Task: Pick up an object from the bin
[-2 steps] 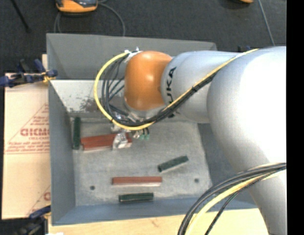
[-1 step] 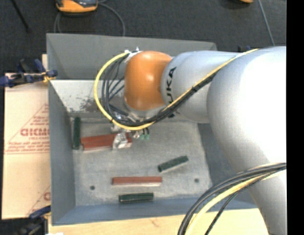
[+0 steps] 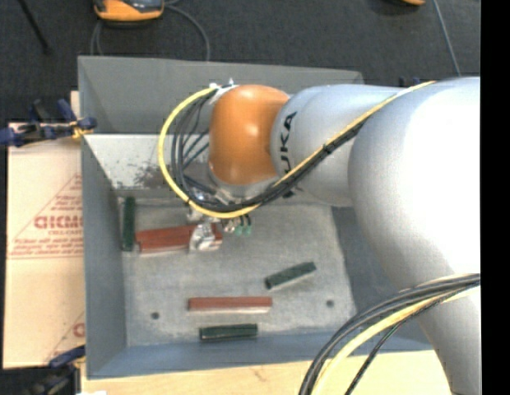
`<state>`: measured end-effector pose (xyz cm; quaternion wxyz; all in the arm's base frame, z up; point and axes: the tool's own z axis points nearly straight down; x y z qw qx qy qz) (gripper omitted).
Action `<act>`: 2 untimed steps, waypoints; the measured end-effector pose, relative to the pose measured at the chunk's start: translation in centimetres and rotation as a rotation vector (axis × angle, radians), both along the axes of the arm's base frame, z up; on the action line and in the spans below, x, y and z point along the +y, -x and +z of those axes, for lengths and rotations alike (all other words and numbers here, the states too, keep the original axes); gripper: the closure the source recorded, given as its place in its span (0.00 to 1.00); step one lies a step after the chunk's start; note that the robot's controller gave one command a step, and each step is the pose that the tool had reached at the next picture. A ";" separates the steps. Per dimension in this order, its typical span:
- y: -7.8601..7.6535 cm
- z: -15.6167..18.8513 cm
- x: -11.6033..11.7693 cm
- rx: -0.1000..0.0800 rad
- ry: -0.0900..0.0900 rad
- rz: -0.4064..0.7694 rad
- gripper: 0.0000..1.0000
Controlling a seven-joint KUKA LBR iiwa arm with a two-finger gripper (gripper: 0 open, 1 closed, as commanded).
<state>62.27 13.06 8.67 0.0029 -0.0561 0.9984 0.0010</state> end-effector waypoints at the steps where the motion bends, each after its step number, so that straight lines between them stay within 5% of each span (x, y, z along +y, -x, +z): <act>1: 0.1 1.0 0.0 0.007 0.001 -0.001 1.00; 2: 0.2 2.9 -0.1 0.011 0.002 -0.001 1.00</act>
Offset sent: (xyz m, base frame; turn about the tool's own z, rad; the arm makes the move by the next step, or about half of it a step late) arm 0.0001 0.0000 0.0775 0.0000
